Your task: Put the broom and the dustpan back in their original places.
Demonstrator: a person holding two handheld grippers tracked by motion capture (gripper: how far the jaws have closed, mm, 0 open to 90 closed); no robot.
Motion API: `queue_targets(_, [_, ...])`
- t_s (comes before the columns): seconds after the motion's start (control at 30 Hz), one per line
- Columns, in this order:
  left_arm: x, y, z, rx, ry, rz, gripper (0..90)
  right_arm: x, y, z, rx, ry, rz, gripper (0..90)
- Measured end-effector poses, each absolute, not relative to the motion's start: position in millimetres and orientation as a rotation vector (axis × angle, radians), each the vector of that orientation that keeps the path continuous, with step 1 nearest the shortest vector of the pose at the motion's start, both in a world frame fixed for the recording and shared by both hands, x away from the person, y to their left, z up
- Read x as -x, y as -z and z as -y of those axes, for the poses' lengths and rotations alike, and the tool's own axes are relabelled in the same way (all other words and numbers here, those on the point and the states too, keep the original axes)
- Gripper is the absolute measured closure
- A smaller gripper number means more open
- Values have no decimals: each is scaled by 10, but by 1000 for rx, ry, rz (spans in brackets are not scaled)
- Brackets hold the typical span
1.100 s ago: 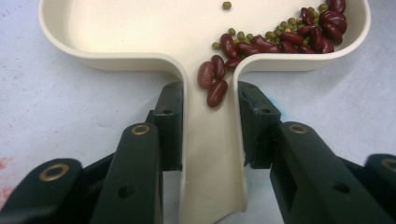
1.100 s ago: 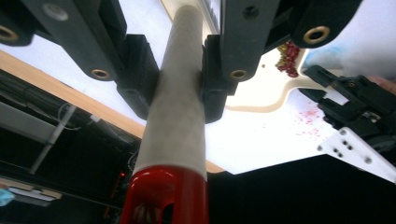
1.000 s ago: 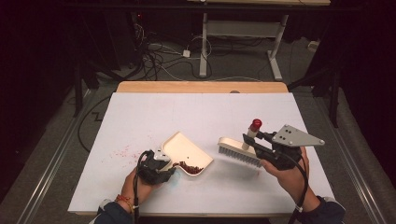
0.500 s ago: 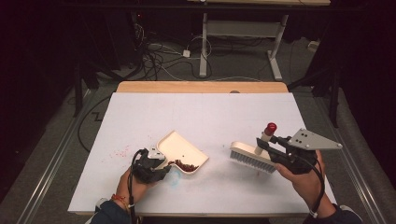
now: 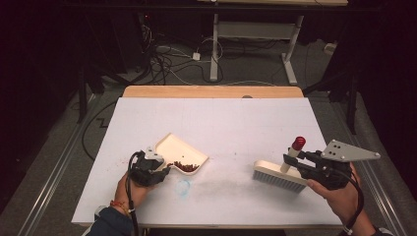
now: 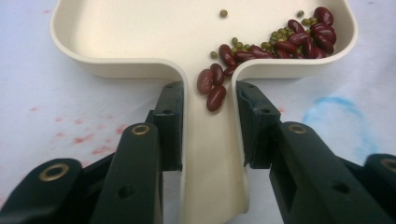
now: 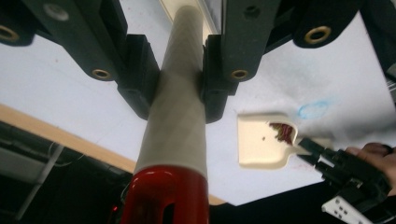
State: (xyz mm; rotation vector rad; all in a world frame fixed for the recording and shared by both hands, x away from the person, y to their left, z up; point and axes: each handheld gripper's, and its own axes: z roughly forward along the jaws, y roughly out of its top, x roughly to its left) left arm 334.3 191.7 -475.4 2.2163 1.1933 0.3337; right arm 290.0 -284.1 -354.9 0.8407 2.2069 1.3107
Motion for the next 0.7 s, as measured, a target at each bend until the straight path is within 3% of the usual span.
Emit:
queue_targets(0.27, [-3437,4766,-2162,-2144,-359,-1302,635,-2967,3552,2921,-827,-1329,-2314,696])
queue_targets(0.57, [-3498,4867,-2110,-2133,-383,-1380,631,-3152,3551,2925,-849,-1325,-2315,694])
queue_targets(0.63, [-3492,4884,-2075,-2126,-388,-1393,609,-3222,3553,2915,-852,-1321,-2323,692])
queue_targets(0.7, [-3476,4883,-2037,-2119,-367,-1399,522,-3297,3546,2900,-855,-1304,-2324,691])
